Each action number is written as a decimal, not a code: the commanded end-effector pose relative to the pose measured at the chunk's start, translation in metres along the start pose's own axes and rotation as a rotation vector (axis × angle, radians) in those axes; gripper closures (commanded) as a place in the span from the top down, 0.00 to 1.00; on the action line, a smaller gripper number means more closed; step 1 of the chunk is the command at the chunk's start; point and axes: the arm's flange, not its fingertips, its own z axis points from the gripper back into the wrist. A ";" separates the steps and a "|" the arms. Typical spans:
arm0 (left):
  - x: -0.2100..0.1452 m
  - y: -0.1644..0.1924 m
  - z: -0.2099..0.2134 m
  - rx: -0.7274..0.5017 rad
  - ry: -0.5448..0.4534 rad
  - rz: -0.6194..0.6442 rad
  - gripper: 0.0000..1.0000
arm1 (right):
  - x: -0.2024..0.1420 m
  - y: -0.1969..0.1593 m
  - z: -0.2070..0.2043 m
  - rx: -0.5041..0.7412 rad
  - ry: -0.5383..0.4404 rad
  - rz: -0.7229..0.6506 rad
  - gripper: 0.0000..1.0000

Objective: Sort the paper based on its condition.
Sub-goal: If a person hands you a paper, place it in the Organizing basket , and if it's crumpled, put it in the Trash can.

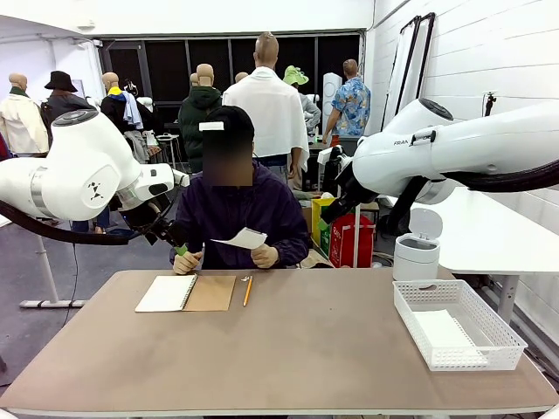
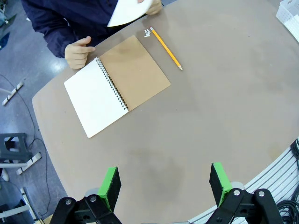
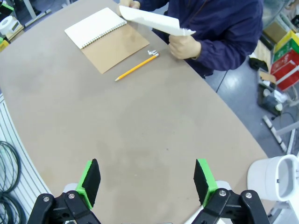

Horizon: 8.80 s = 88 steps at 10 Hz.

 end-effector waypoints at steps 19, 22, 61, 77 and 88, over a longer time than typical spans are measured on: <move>0.000 0.001 0.001 -0.010 -0.005 0.004 1.00 | -0.015 -0.077 -0.039 0.197 -0.017 -0.941 1.00; 0.000 0.001 0.001 -0.010 -0.005 0.004 1.00 | -0.015 -0.077 -0.039 0.197 -0.017 -0.941 1.00; 0.000 0.001 0.001 -0.010 -0.005 0.004 1.00 | -0.020 -0.156 -0.088 0.712 0.209 -1.177 0.00; 0.000 0.001 0.001 -0.010 -0.005 0.004 1.00 | -0.127 -0.142 0.000 0.141 0.343 -0.871 0.00; 0.000 0.001 0.001 -0.010 -0.005 0.004 1.00 | -0.228 -0.194 0.015 0.090 0.303 -0.927 0.00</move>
